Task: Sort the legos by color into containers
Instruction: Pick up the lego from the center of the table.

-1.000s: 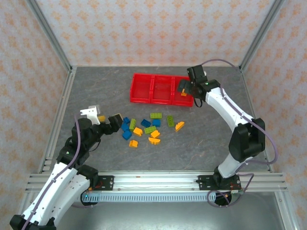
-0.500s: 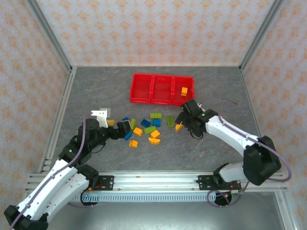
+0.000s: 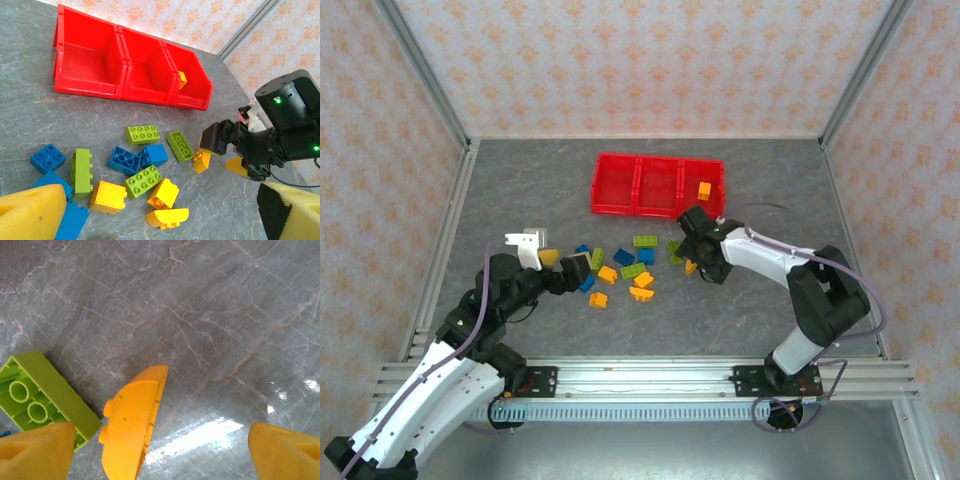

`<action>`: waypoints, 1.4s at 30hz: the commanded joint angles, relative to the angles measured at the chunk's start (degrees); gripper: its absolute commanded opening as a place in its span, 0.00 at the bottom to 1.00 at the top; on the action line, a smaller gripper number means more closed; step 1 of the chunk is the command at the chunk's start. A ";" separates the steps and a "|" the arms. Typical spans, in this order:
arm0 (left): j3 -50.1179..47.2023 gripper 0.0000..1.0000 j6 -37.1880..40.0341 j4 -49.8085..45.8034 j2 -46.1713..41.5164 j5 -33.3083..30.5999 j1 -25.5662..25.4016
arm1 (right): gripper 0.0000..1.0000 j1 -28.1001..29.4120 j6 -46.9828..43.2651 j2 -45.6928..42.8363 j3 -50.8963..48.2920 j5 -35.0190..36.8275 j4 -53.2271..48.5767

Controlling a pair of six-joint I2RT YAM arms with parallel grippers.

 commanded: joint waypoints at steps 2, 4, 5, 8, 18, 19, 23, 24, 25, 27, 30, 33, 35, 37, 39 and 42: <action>0.20 0.99 0.33 -0.22 -0.48 -0.73 -0.41 | 0.88 0.28 0.91 2.35 1.78 3.62 0.77; 0.08 0.99 0.24 -0.22 -0.34 -0.60 -0.37 | 0.88 0.28 1.00 3.35 1.83 3.88 1.08; 0.12 0.99 0.19 -0.21 -0.23 -0.51 -0.40 | 0.87 0.28 1.12 3.79 1.83 4.21 1.13; 0.12 0.99 0.05 -0.30 0.12 -0.51 -0.38 | 0.79 0.28 1.11 4.28 1.25 5.13 1.99; -0.06 0.99 -0.11 -0.09 0.32 -0.40 -0.38 | 0.45 0.28 0.40 4.55 -0.52 8.52 3.32; -0.06 0.99 -0.10 -0.05 0.43 -0.32 -0.36 | 0.44 0.28 0.15 4.42 -0.80 8.42 3.62; -0.15 0.99 -0.06 0.13 0.74 0.10 -0.36 | 0.38 0.28 -0.37 3.12 -2.49 7.38 5.45; -0.15 0.99 -0.11 0.10 0.84 0.02 -0.36 | 0.36 0.28 -0.32 2.78 -2.88 7.20 5.70; -0.17 0.99 -0.11 0.13 0.91 0.02 -0.37 | 0.32 0.28 -0.40 2.50 -3.21 6.93 5.88; -0.23 0.99 -0.12 0.18 1.23 0.12 -0.38 | 0.25 0.27 -0.34 1.78 -3.91 6.60 6.30; -0.23 0.99 -0.11 0.22 1.79 0.43 -0.39 | 0.09 0.28 -0.72 0.34 -4.76 5.89 7.05; -0.15 0.99 -0.02 0.31 2.49 1.15 -0.36 | 0.00 0.28 -2.21 -3.07 -6.50 5.18 9.47; -0.07 0.99 0.07 0.31 2.78 1.59 -0.38 | 0.00 0.28 -3.50 -6.23 -6.96 5.25 10.47; -0.15 0.99 0.15 0.39 2.95 1.84 -0.41 | 0.00 0.28 -5.36 -8.99 -6.14 6.00 10.56; -0.23 0.99 0.16 0.48 3.13 2.03 -0.40 | 0.00 0.19 -7.64 -11.14 -4.10 7.34 10.12; -0.28 0.99 0.26 0.57 3.56 2.30 -0.37 | 0.00 -0.44 -11.24 -12.35 -0.37 9.63 9.32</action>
